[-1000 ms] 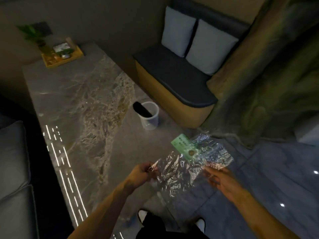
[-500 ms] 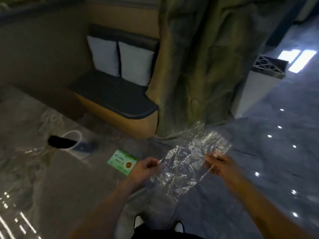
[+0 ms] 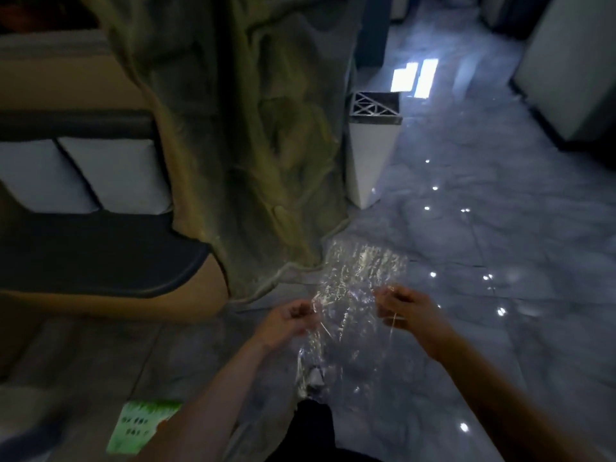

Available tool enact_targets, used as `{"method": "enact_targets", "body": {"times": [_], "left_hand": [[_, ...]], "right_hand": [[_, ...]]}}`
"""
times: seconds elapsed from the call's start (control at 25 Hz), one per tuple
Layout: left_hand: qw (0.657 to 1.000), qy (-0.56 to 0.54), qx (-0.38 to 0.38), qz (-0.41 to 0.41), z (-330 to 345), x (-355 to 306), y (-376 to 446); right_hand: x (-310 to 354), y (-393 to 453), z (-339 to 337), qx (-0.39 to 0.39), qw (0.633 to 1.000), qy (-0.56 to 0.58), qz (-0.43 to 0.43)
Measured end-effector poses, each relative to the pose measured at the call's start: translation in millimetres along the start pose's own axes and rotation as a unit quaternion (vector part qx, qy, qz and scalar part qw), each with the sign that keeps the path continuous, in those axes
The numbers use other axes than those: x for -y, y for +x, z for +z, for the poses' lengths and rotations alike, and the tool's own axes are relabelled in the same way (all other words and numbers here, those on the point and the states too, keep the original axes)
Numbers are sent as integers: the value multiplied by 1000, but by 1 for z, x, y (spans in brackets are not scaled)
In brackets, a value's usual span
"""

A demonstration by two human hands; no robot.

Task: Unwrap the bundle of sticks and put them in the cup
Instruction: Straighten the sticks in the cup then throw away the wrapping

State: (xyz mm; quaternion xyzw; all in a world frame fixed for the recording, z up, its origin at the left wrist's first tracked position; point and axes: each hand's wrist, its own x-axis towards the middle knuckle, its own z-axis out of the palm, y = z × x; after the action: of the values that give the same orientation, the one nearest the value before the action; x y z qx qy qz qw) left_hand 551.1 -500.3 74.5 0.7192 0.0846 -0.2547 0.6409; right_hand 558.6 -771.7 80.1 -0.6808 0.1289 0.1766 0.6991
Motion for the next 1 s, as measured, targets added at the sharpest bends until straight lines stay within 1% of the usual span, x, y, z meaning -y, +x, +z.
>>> {"method": "enact_targets", "body": {"times": [0.08, 0.16, 0.24, 0.32, 0.4, 0.48, 0.56, 0.68, 0.84, 1.0], "left_hand": [[1000, 14, 10, 1, 0, -8, 27], [1000, -6, -18, -2, -2, -19, 54], [999, -23, -47, 3, -6, -32, 84], [998, -24, -62, 9, -14, -45, 111], [997, -19, -68, 7, -25, -60, 140], [998, -19, -60, 7, -32, -75, 165], [999, -24, -36, 7, -34, -92, 188], [1000, -23, -3, 4, -27, -115, 225], [1000, -6, 22, 5, 1, -139, 272], [999, -4, 37, 10, 40, -163, 328]], "right_hand": [[8, 19, -4, -23, 1000, 9, 0], [14, 41, -6, -47, 999, 21, 8], [21, 65, -6, -57, 998, 13, 20], [29, 87, -4, -64, 998, 4, 28], [36, 110, -6, -88, 996, -4, 29], [42, 128, -9, -110, 994, -7, 27], [49, 143, -15, -136, 990, 1, 24], [57, 159, -31, -191, 981, 19, 15], [70, 183, -66, -245, 968, 45, 5], [86, 214, -114, -257, 965, 58, 9]]}}
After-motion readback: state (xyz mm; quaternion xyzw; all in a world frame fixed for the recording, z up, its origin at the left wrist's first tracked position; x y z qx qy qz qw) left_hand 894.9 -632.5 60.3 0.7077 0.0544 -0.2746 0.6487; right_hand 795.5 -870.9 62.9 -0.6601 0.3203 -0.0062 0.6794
